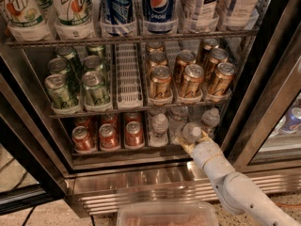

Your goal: Pick water bottle from bottom shelf of fridge

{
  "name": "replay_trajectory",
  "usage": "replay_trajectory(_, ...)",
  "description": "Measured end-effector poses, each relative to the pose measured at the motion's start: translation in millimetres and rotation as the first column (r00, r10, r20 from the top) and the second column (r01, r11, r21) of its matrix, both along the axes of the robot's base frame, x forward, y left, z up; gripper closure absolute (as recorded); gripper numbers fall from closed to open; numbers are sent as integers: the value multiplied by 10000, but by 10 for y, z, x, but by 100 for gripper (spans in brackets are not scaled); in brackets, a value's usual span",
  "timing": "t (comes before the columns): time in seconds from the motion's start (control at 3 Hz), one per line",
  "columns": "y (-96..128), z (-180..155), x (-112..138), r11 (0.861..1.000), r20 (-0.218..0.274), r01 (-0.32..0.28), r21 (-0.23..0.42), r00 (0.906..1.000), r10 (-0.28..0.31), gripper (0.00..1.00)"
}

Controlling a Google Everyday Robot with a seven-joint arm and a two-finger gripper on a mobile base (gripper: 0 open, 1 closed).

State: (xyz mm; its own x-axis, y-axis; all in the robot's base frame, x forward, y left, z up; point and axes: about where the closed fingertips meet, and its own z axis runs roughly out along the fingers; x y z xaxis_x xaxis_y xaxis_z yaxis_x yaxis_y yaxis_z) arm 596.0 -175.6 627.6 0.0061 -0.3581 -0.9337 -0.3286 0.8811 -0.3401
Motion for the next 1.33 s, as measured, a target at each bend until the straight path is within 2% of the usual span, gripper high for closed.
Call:
replay_trajectory(0.33, 166, 145, 79, 9983, 113, -463, 342, 9989, 459, 100)
replay_trajectory(0.67, 464, 183, 112, 9886, -653, -1317, 735, 9885, 1366, 100)
replay_trajectory(1.0, 582, 318, 86, 9791, -1505, -1898, 727, 9684, 1988, 100)
replay_trajectory(1.33, 403, 441, -116, 9831, -2036, -1750, 543, 9619, 1825, 100)
